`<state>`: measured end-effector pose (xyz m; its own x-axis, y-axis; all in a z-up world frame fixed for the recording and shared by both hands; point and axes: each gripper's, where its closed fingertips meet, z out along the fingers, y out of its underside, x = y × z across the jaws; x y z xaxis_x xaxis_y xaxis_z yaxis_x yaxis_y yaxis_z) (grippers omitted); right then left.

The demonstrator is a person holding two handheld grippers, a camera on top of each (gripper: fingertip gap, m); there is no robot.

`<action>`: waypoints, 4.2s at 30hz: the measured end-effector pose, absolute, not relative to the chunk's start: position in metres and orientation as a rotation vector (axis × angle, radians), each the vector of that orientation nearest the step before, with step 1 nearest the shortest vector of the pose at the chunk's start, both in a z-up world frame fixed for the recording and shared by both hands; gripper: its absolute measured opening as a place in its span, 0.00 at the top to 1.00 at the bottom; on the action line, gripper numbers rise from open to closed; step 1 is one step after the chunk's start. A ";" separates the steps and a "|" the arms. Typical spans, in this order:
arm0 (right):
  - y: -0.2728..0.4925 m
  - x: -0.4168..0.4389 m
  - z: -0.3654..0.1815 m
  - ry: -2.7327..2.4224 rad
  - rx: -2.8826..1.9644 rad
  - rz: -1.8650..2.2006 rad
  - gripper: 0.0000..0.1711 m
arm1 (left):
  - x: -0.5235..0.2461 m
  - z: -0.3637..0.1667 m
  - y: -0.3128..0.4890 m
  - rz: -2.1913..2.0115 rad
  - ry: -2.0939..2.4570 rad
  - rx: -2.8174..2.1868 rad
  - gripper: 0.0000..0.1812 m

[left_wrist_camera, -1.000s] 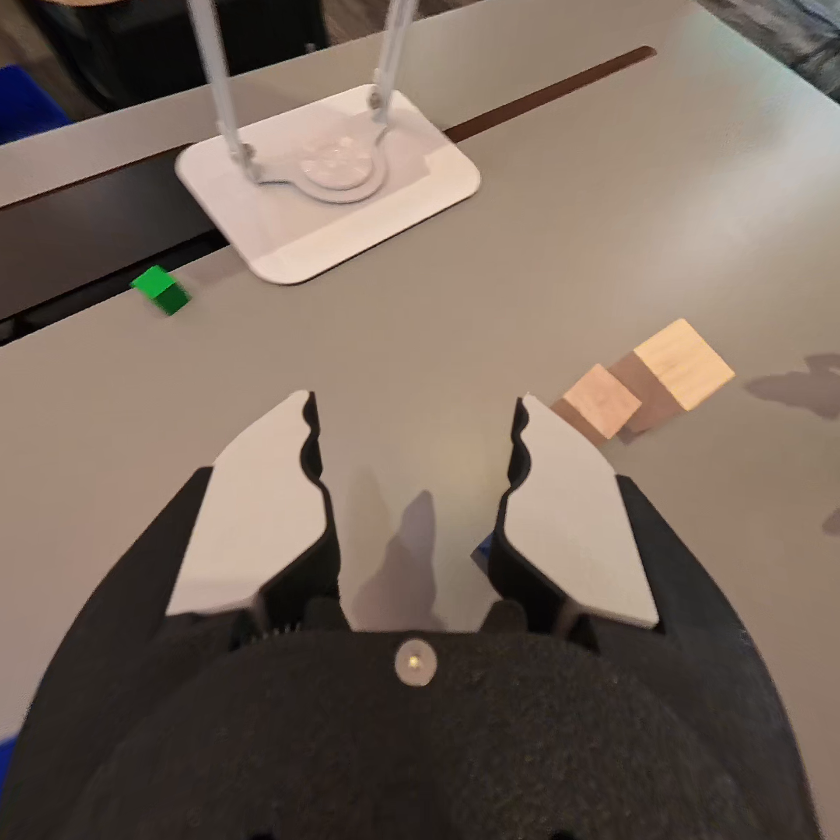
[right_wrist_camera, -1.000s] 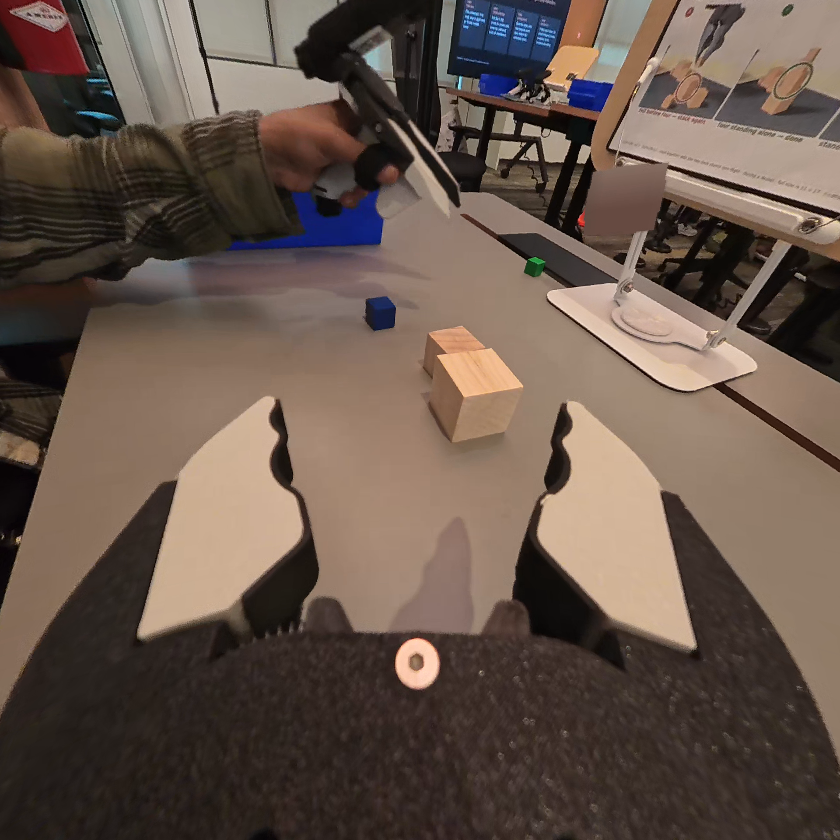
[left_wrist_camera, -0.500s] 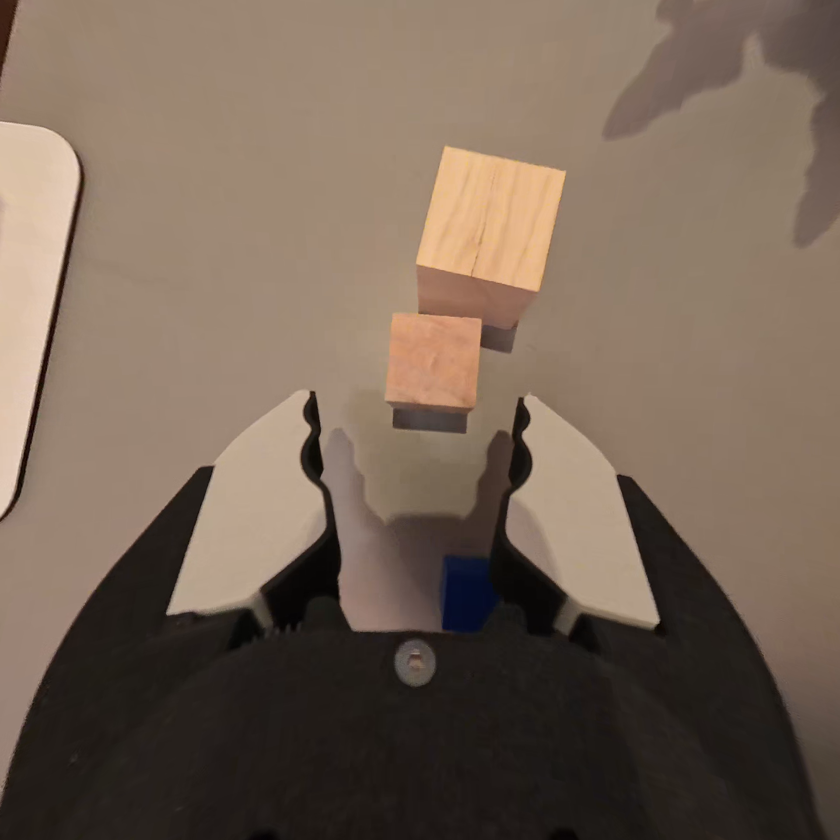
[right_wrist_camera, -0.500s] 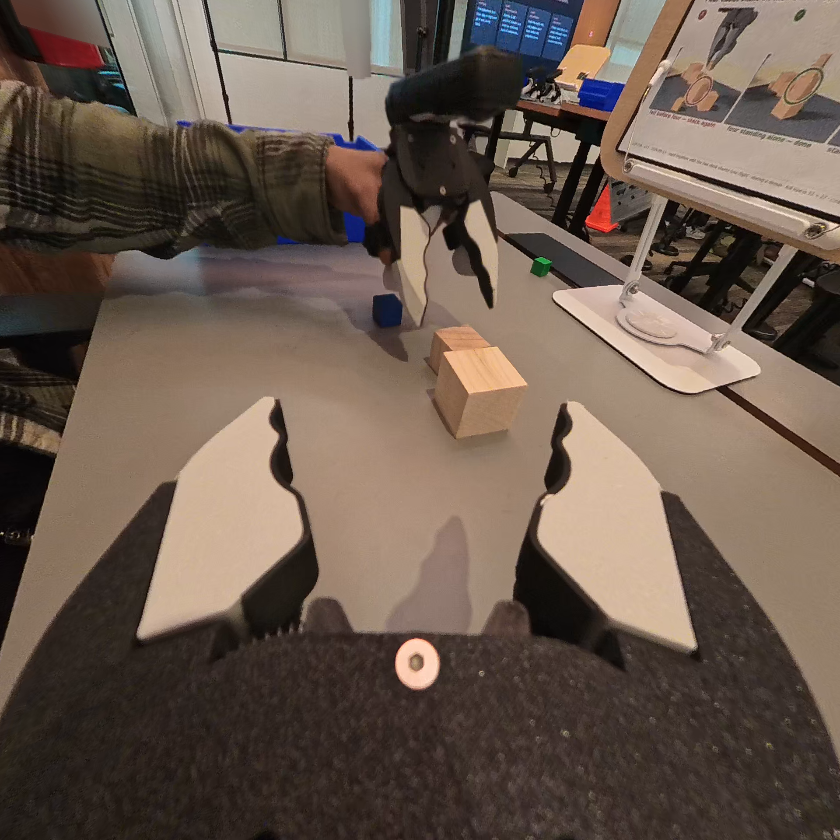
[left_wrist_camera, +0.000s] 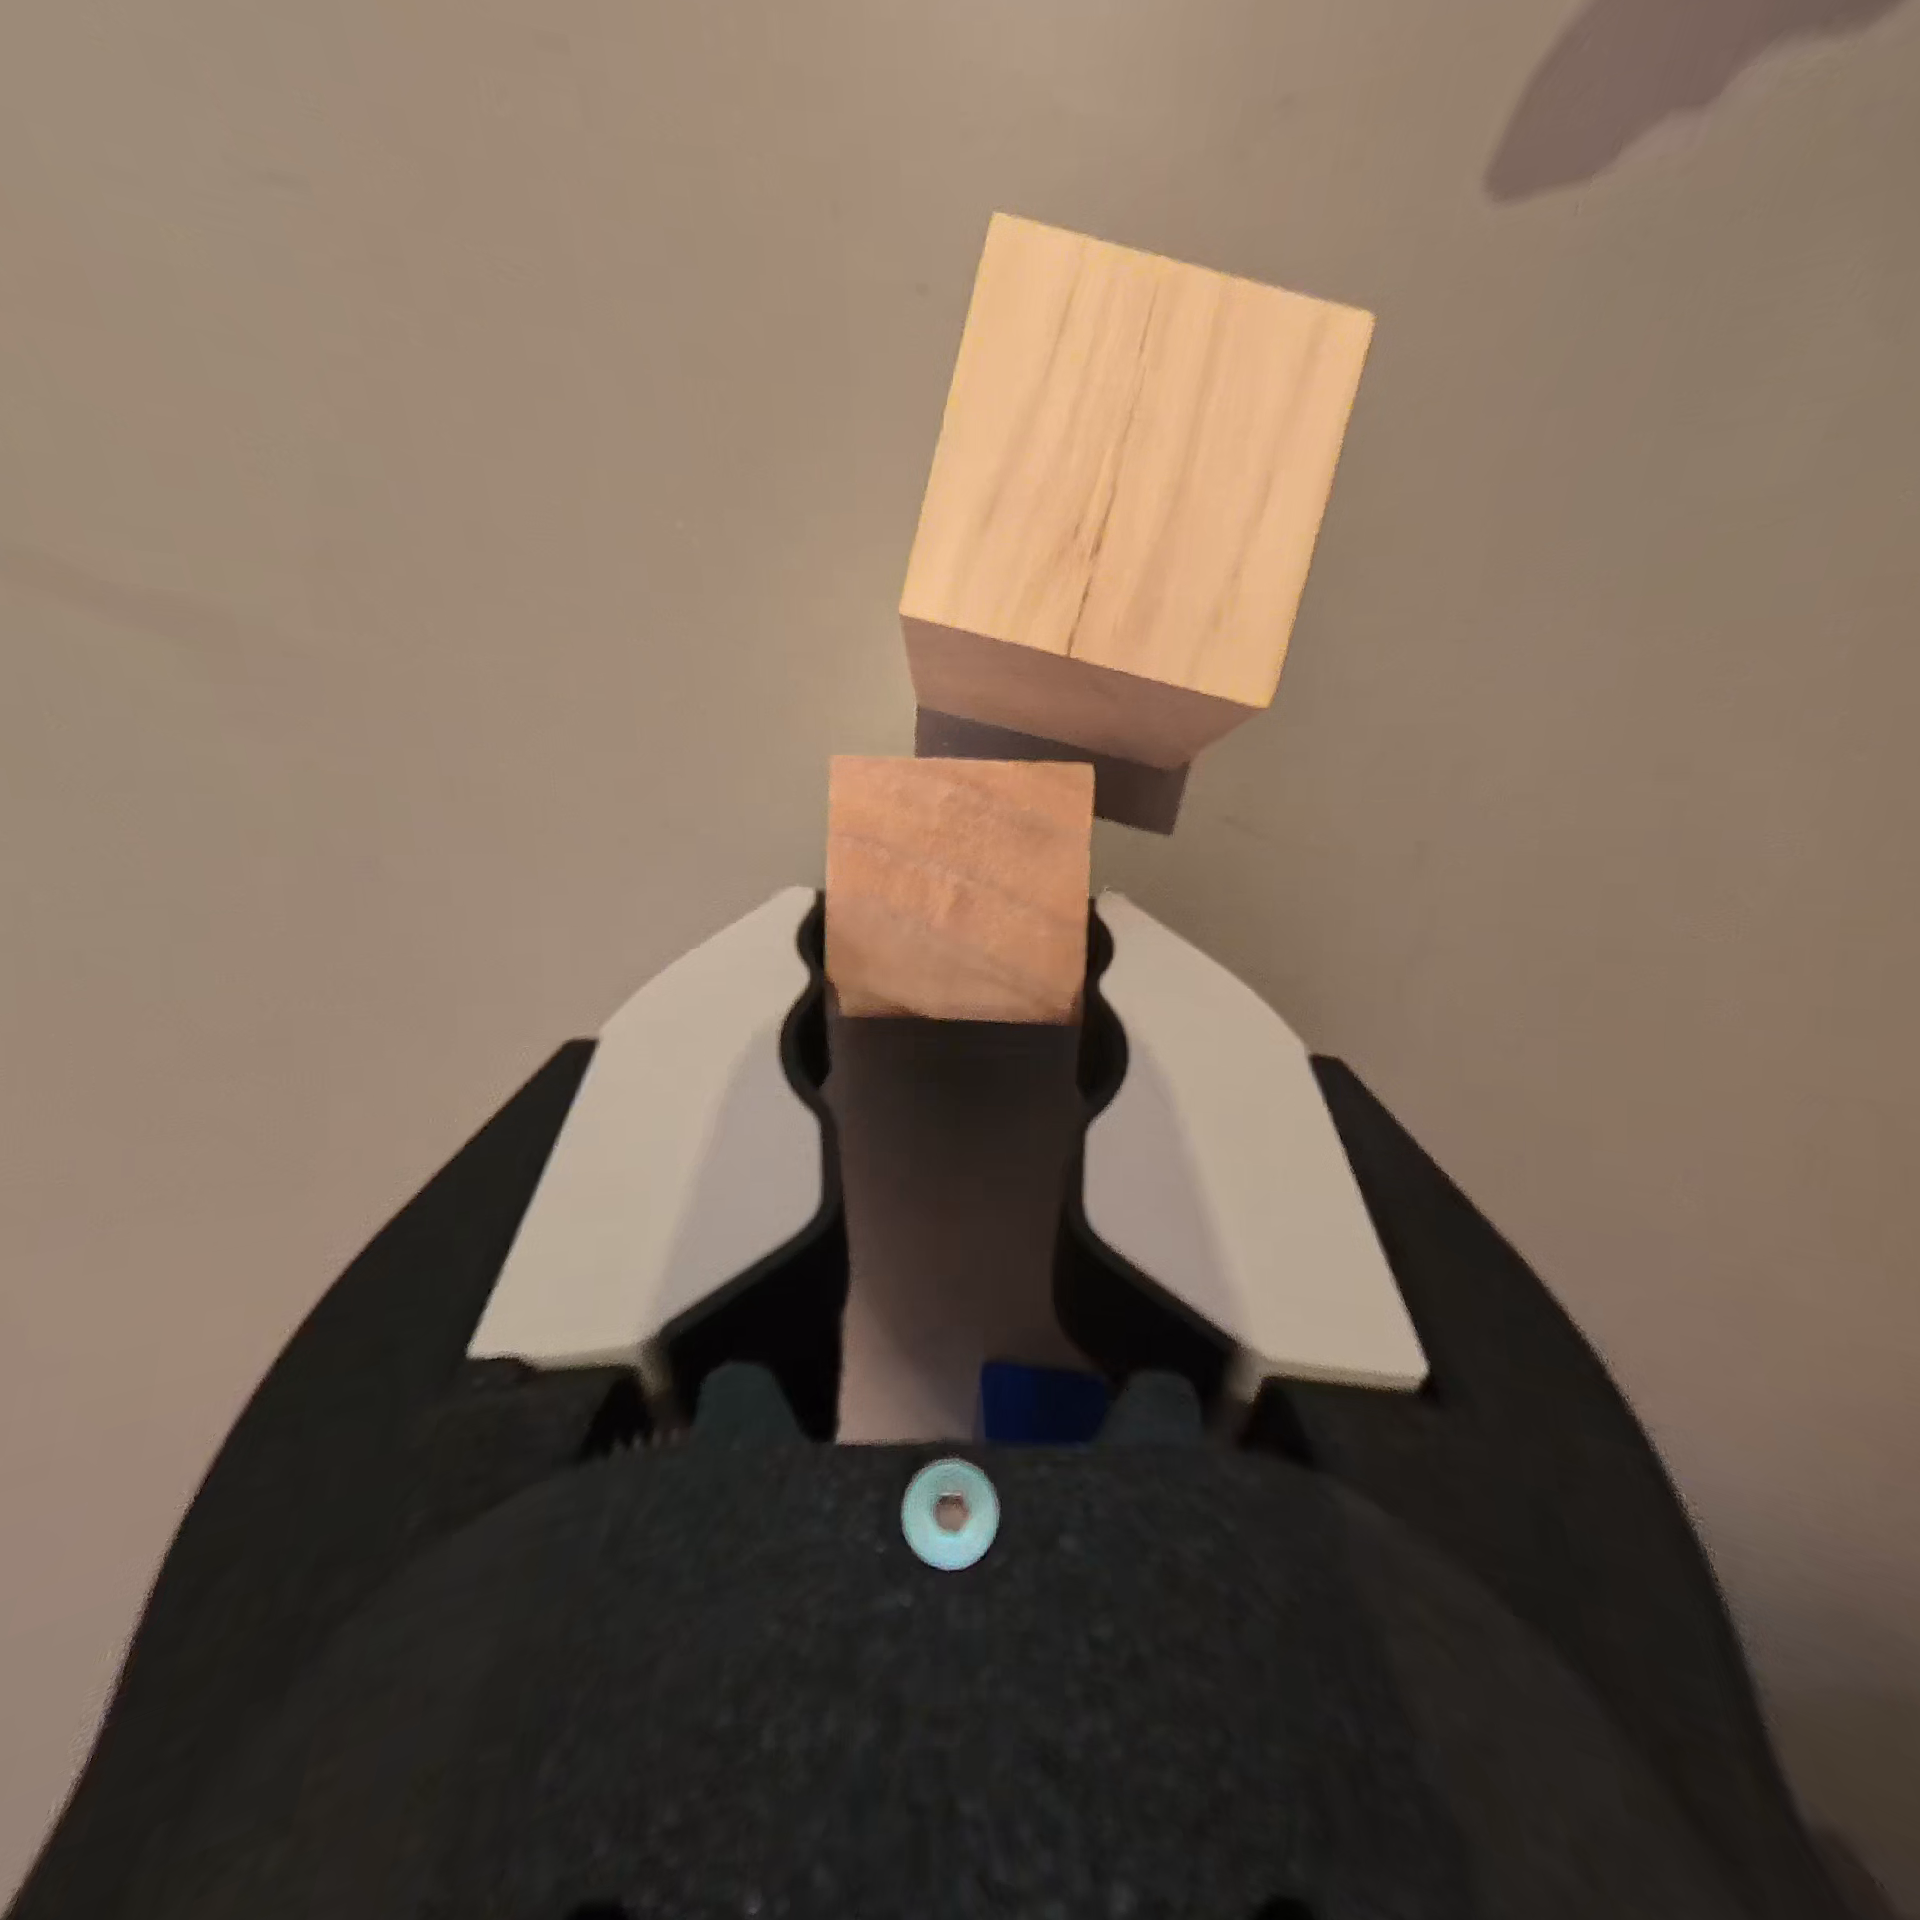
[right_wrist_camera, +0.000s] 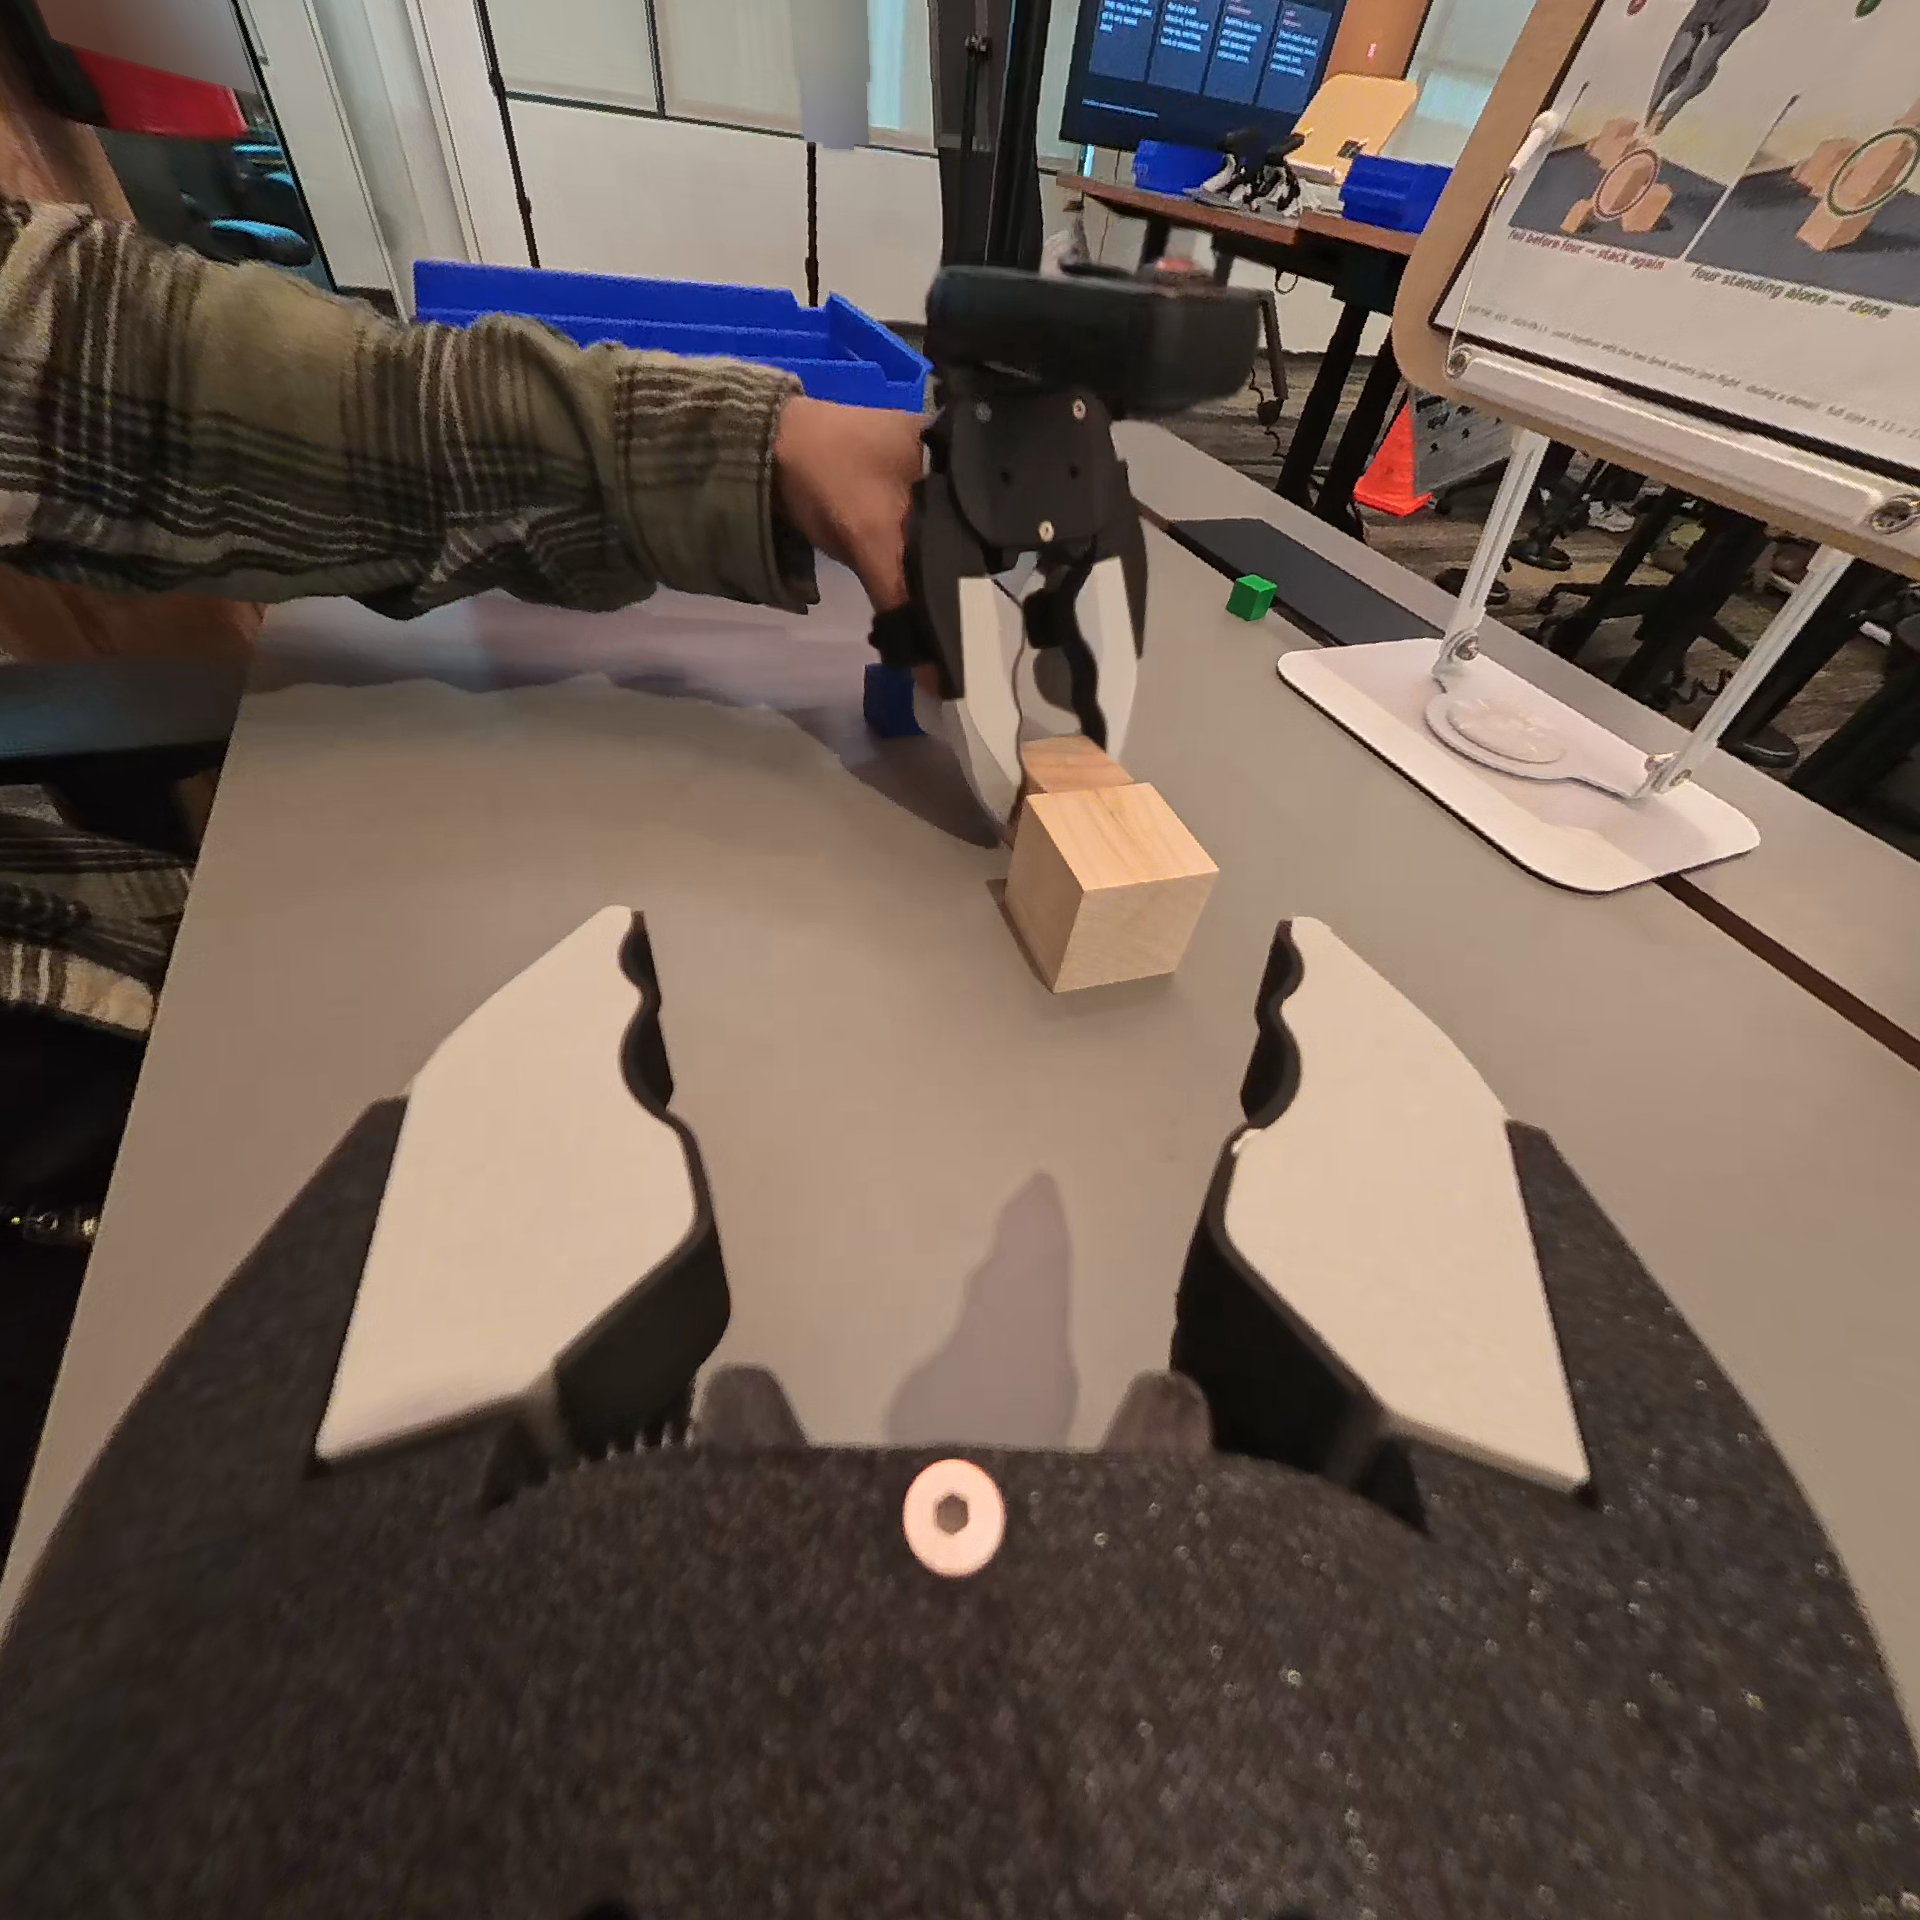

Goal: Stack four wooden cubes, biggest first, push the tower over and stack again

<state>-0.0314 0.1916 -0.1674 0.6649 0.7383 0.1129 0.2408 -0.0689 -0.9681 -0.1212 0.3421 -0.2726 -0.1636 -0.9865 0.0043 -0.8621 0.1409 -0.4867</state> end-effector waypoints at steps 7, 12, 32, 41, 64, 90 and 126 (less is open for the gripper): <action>0.189 -0.031 -0.164 -0.820 -1.625 0.492 0.37 | -0.121 -0.244 0.349 -0.643 2.059 -1.771 0.75; 0.187 -0.029 -0.162 -0.814 -1.626 0.491 0.38 | -0.114 -0.202 0.340 -0.637 2.078 -1.708 0.75; 0.181 -0.027 -0.157 -0.822 -1.615 0.496 0.38 | -0.072 -0.213 0.311 -0.580 2.271 -1.640 0.75; 0.181 -0.028 -0.159 -0.822 -1.619 0.502 0.38 | -0.071 -0.219 0.309 -0.588 2.298 -1.639 0.75; 0.181 -0.031 -0.160 -0.827 -1.619 0.523 0.39 | -0.071 -0.222 0.307 -0.646 2.303 -1.640 0.75; 0.183 -0.025 -0.161 -0.801 -1.632 0.516 0.38 | -0.218 -0.168 0.557 -0.507 0.678 -2.071 0.60; 0.171 -0.042 -0.157 -0.866 -1.610 0.549 0.39 | -0.227 -0.252 0.340 -0.905 1.933 -1.771 0.67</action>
